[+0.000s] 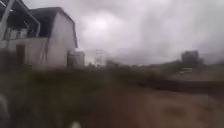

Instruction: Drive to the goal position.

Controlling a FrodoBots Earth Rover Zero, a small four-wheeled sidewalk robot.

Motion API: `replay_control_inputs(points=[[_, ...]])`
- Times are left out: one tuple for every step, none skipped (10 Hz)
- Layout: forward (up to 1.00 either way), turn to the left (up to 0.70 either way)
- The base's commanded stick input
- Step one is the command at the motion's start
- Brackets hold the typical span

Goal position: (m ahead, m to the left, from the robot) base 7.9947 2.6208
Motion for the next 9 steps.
replay_control_inputs(points=[[0.7,0.0],[0.7,0.0],[0.7,0.0],[0.7,0.0],[0.7,0.0],[0.7,0.0],[0.7,0.0],[0.7,0.0],[0.7,0.0]])
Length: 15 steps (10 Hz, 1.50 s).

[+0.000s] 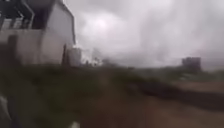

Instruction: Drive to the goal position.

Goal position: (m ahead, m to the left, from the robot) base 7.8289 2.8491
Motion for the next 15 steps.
replay_control_inputs(points=[[0.7,0.0],[0.7,0.0],[0.7,0.0],[0.7,0.0],[0.7,0.0],[0.7,0.0],[0.7,0.0],[0.7,0.0],[0.7,0.0],[0.7,0.0],[0.7,0.0],[0.7,0.0],[0.7,0.0],[0.7,0.0],[0.7,0.0]])
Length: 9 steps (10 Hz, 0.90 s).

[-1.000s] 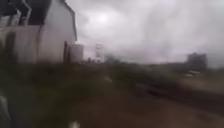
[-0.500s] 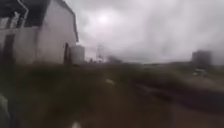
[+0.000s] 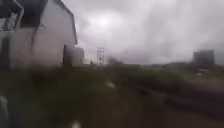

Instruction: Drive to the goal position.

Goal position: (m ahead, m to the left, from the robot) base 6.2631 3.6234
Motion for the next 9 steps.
replay_control_inputs(points=[[0.7,0.0],[0.7,0.0],[0.7,0.0],[0.7,0.0],[0.7,0.0],[0.7,0.0],[0.7,0.0],[0.7,0.0],[0.7,0.0]])
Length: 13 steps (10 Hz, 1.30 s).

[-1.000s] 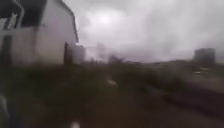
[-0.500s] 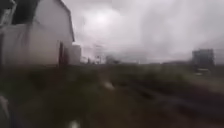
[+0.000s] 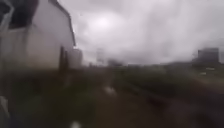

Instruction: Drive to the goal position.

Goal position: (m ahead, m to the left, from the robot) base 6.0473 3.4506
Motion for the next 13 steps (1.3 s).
replay_control_inputs(points=[[0.7,0.0],[0.49,0.0],[0.25,0.0],[0.01,0.0],[-0.06,0.0],[-0.42,0.0],[-0.5,0.0],[-0.24,0.0],[0.0,0.0],[0.0,0.0],[0.0,0.0],[0.0,0.0],[0.0,0.0]])
